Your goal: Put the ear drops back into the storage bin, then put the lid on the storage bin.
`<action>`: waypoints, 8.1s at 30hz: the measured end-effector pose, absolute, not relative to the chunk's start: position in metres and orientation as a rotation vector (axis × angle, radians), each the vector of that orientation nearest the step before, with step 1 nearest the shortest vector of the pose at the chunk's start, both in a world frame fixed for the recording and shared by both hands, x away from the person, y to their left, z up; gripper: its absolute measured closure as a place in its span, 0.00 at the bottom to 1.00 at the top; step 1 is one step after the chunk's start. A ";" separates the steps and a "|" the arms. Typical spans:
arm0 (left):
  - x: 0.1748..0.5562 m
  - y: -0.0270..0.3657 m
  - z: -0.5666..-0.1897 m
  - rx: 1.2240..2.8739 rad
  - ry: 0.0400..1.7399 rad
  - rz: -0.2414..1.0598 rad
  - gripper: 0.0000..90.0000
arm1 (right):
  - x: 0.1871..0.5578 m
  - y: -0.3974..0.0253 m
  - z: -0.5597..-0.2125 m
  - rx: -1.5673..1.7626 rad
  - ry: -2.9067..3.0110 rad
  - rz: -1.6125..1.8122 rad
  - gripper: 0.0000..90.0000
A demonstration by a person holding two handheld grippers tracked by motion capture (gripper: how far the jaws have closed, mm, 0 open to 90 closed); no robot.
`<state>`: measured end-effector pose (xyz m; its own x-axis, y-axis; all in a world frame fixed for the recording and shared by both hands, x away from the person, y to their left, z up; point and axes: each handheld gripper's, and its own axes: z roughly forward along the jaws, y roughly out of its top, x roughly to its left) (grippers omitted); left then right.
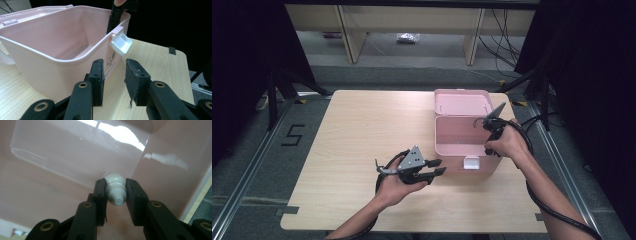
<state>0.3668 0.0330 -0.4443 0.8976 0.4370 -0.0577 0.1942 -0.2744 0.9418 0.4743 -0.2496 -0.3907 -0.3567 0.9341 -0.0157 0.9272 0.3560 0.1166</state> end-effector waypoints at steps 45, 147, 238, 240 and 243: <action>0.367 0.031 -0.443 1.854 0.461 0.248 0.75 | 0.479 -0.249 -0.399 1.774 2.531 0.082 0.80; 0.373 -0.021 -0.437 1.811 0.343 0.237 1.00 | 0.509 -0.296 -0.330 1.821 2.181 0.600 0.66; 0.392 -0.057 -0.463 1.839 0.382 0.232 1.00 | 0.647 -0.290 -0.388 1.939 2.028 0.554 0.84; 0.392 -0.057 -0.463 1.836 0.382 0.233 1.00 | 0.648 -0.291 -0.389 1.932 2.031 0.554 0.85; 0.392 -0.057 -0.463 1.840 0.382 0.232 1.00 | 0.649 -0.291 -0.390 1.939 2.033 0.551 0.87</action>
